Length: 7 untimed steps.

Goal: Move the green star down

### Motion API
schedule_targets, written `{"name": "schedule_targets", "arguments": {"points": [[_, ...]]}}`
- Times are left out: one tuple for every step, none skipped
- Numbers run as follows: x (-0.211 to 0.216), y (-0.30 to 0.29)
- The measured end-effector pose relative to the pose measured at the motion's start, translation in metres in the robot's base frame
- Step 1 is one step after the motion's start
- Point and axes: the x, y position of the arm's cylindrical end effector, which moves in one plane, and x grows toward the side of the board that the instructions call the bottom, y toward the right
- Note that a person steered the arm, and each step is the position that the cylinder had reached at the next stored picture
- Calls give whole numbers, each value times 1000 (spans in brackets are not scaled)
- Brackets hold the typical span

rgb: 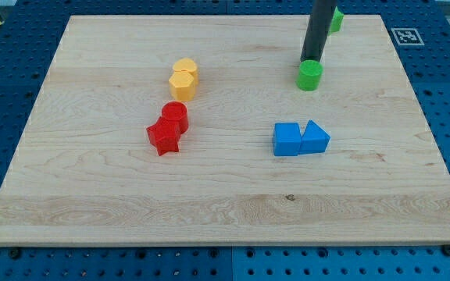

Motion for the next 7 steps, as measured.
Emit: {"name": "schedule_targets", "arguments": {"points": [[-12,22],[-12,65],[-12,87],[-12,88],[-12,97],[-12,104],[-12,104]]}}
